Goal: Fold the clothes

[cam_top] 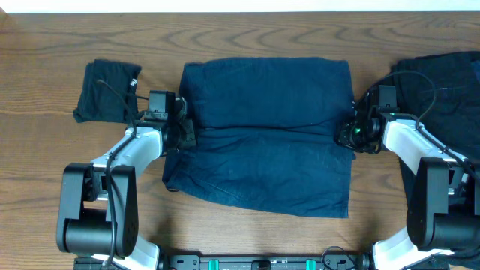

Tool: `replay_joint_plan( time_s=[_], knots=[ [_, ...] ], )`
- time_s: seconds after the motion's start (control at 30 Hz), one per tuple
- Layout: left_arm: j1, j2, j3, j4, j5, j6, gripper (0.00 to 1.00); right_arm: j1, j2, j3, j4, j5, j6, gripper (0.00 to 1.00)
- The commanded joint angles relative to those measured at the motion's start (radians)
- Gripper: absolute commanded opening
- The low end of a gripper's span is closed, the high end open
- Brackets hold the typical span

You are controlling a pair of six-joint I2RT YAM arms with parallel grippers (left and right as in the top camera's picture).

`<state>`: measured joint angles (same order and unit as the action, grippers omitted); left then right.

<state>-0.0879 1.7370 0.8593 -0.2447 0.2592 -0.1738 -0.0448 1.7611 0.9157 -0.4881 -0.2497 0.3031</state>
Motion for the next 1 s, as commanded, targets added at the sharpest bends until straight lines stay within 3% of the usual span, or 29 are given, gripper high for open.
replay_joint_plan(
  time_s=[0.0, 0.1, 0.2, 0.27, 0.43, 0.53, 0.6, 0.63, 0.87, 0.93, 0.97],
  knots=[
    [0.003, 0.063, -0.01, -0.005, -0.058, 0.047, 0.06, -0.029, 0.071, -0.05, -0.012, 0.216, -0.001, 0.27],
    [0.003, 0.048, 0.024, -0.039, -0.058, 0.047, 0.06, -0.029, 0.071, -0.05, -0.011, 0.216, -0.001, 0.33],
    [0.003, 0.002, 0.069, -0.105, -0.058, 0.046, 0.08, -0.029, 0.071, -0.05, -0.008, 0.216, -0.001, 0.5],
    [0.003, -0.047, 0.096, -0.151, -0.058, 0.045, 0.17, -0.029, 0.071, -0.05, -0.008, 0.216, -0.001, 0.58],
    [0.003, -0.216, 0.111, -0.217, -0.058, 0.005, 0.3, -0.029, 0.071, -0.05, -0.008, 0.216, -0.001, 0.61],
    [0.003, -0.303, 0.111, -0.23, 0.006, -0.031, 0.27, -0.029, 0.071, -0.05, -0.006, 0.211, -0.001, 0.62],
    [0.003, -0.343, 0.111, -0.229, 0.112, -0.031, 0.1, -0.029, 0.071, -0.048, -0.005, 0.176, -0.005, 0.57],
    [0.003, -0.355, 0.111, -0.225, 0.152, -0.031, 0.07, -0.029, 0.069, -0.042, -0.008, 0.15, -0.019, 0.54],
    [-0.005, -0.311, 0.108, -0.224, 0.213, -0.031, 0.06, -0.025, -0.025, 0.045, -0.104, -0.061, -0.082, 0.46],
    [-0.019, -0.272, 0.108, -0.22, 0.228, -0.031, 0.06, -0.019, -0.065, 0.057, -0.099, -0.16, -0.084, 0.38],
    [-0.028, -0.249, 0.108, -0.216, 0.228, -0.031, 0.06, -0.017, -0.082, 0.06, -0.089, -0.212, -0.084, 0.25]
  ],
)
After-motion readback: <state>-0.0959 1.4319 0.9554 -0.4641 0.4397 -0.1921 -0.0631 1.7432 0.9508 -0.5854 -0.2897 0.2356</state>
